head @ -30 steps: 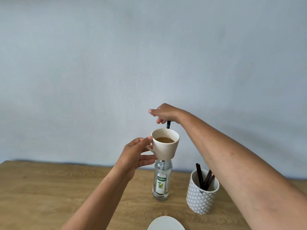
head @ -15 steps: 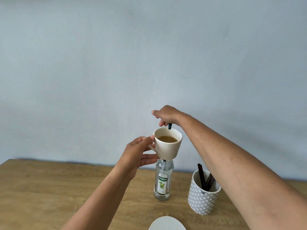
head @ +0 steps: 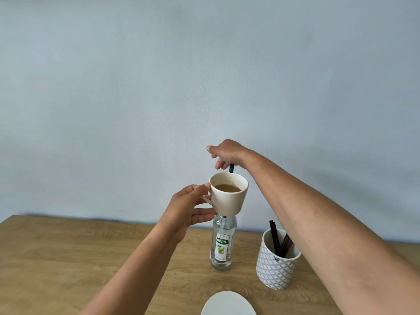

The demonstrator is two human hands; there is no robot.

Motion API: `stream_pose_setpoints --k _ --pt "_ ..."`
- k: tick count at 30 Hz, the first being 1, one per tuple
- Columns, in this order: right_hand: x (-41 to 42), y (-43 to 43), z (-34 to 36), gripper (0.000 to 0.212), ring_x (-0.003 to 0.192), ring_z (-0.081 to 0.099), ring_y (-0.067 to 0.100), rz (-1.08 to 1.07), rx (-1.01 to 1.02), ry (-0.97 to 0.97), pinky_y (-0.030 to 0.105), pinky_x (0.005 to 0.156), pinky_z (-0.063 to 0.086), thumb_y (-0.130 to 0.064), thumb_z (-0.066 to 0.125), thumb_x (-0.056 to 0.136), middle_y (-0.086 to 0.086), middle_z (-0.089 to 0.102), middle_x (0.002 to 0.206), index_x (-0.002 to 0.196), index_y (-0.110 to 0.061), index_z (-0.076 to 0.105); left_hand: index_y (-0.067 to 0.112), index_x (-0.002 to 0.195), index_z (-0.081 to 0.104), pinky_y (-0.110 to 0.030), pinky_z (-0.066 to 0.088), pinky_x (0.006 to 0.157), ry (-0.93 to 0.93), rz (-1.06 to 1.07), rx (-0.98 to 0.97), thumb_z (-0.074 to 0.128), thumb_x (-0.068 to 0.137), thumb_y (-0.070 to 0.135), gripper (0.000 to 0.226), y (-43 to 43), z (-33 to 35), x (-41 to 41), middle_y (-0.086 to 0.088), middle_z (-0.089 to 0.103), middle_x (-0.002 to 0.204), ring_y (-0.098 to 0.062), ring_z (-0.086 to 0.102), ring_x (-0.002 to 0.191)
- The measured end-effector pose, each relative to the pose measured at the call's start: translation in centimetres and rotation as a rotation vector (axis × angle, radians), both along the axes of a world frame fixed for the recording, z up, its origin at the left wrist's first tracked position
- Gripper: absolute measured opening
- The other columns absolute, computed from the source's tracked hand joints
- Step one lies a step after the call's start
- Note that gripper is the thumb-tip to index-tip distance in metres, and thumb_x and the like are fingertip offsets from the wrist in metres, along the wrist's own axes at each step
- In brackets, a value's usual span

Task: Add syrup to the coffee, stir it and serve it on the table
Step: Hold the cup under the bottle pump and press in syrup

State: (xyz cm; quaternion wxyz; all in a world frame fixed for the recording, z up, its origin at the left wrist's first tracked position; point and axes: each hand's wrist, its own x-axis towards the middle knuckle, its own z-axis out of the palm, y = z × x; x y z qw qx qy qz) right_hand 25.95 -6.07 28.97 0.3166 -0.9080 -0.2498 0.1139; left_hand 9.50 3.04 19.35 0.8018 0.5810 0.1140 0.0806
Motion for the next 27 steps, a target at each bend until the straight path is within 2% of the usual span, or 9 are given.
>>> stream_pose_setpoints --k 9,15,19,23,27 --pt "-0.1 -0.2 -0.4 0.052 0.096 0.064 0.024 -0.01 0.0 0.005 0.042 0.097 0.044 -0.053 0.043 0.092 0.007 0.074 0.088 0.113 -0.01 0.062 0.013 0.089 0.07 -0.034 0.064 0.063 0.006 -0.01 -0.008 0.074 0.086 0.038 0.025 -0.4 -0.2 0.1 -0.021 0.076 0.105 -0.04 0.077 0.085" --pt "-0.4 -0.3 0.6 0.054 0.096 0.065 0.023 0.003 -0.027 0.027 0.039 0.082 0.033 -0.056 0.042 0.091 0.007 0.075 0.093 0.114 -0.012 0.062 0.012 0.094 0.071 -0.035 0.064 0.064 0.009 -0.01 -0.013 0.074 0.086 0.038 0.028 -0.3 -0.1 0.1 -0.017 0.078 0.1 -0.04 0.077 0.085" --pt "-0.4 -0.2 0.8 0.053 0.099 0.063 0.024 0.003 -0.048 0.031 0.039 0.083 0.033 -0.057 0.042 0.091 0.007 0.075 0.093 0.113 -0.013 0.062 0.011 0.096 0.07 -0.034 0.064 0.064 0.007 -0.002 -0.014 0.074 0.086 0.038 0.029 -0.1 -0.1 0.0 -0.015 0.079 0.099 -0.039 0.077 0.085" --pt "-0.2 -0.1 0.2 0.05 0.095 0.064 0.022 -0.017 -0.022 0.008 0.035 0.074 0.039 -0.055 0.044 0.091 0.007 0.075 0.089 0.11 -0.012 0.063 0.011 0.095 0.068 -0.034 0.064 0.063 0.002 0.001 -0.02 0.074 0.087 0.038 0.028 -0.1 0.0 0.1 -0.014 0.08 0.096 -0.04 0.077 0.084" --pt "-0.3 0.0 0.0 0.049 0.09 0.067 0.024 -0.022 0.021 -0.001 0.041 0.092 0.049 -0.051 0.043 0.091 0.007 0.075 0.082 0.108 -0.01 0.062 0.012 0.094 0.068 -0.034 0.064 0.064 0.002 -0.001 -0.015 0.073 0.087 0.038 0.027 -0.3 0.0 0.3 -0.015 0.079 0.098 -0.04 0.077 0.084"
